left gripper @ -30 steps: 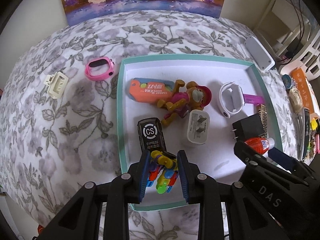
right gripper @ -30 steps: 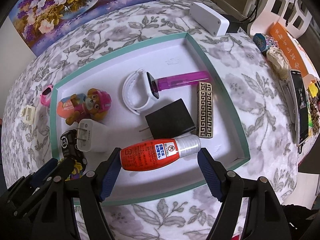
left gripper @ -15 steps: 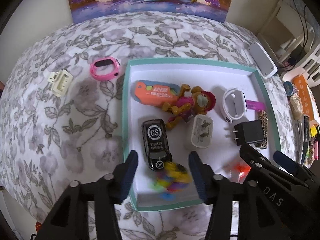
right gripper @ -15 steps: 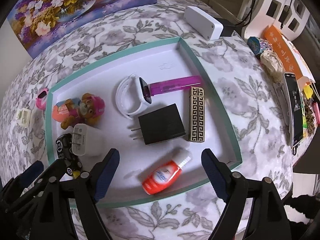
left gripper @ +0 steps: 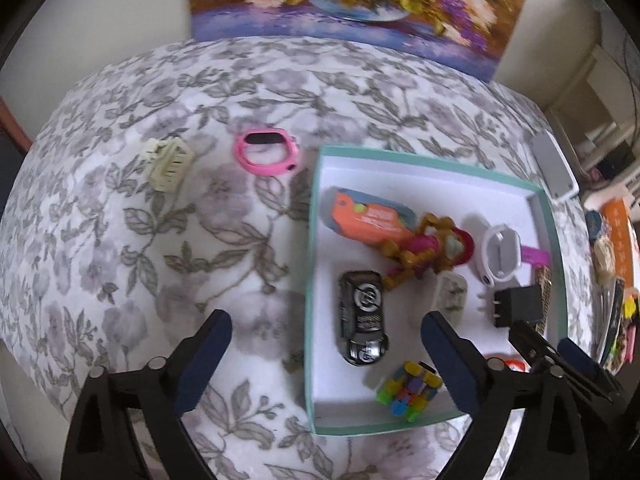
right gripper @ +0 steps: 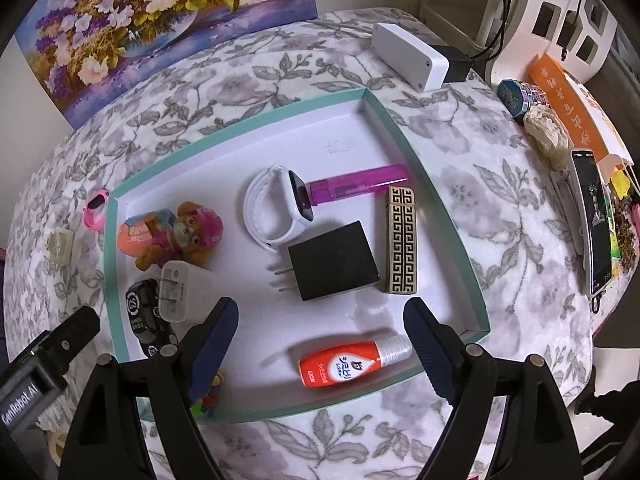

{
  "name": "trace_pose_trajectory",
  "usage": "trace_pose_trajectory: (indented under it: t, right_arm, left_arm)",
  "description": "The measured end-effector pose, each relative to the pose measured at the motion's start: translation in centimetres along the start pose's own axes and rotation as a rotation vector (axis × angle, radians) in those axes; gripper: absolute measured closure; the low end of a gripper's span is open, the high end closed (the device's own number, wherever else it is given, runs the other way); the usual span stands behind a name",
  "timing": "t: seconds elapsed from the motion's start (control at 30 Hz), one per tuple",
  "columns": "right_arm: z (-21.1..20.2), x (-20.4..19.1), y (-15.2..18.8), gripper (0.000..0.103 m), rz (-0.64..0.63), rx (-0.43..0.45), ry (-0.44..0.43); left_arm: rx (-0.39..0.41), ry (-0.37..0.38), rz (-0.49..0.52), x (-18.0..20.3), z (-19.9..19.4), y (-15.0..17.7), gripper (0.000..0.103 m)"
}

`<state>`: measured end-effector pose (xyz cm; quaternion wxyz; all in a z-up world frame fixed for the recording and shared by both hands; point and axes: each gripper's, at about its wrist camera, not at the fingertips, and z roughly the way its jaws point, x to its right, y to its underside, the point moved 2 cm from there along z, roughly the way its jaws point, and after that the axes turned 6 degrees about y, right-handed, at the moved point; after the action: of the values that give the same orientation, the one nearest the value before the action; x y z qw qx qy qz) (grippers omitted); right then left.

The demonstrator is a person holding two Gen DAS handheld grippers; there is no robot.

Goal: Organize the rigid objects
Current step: 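Release the glue bottle and toy blocks into the tray and withdraw both grippers, then reach the left gripper to the cream clip and the right to the pink band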

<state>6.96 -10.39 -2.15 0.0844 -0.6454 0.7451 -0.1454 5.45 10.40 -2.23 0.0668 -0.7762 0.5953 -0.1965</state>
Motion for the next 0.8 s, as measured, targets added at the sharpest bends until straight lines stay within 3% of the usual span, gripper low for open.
trace_pose_trajectory:
  t: [0.57,0.8]
  right_arm:
    - [0.0,-0.5,0.0,0.017,-0.028,0.007,-0.007]
    - [-0.4,-2.4,0.3,0.017,-0.092,0.020,-0.001]
  left_arm:
    - [0.024,-0.077,-0.147,-4.7,-0.6,-1.0,0.000]
    - [0.036,-0.092,-0.189,-6.1,-1.1,-1.3,0.000]
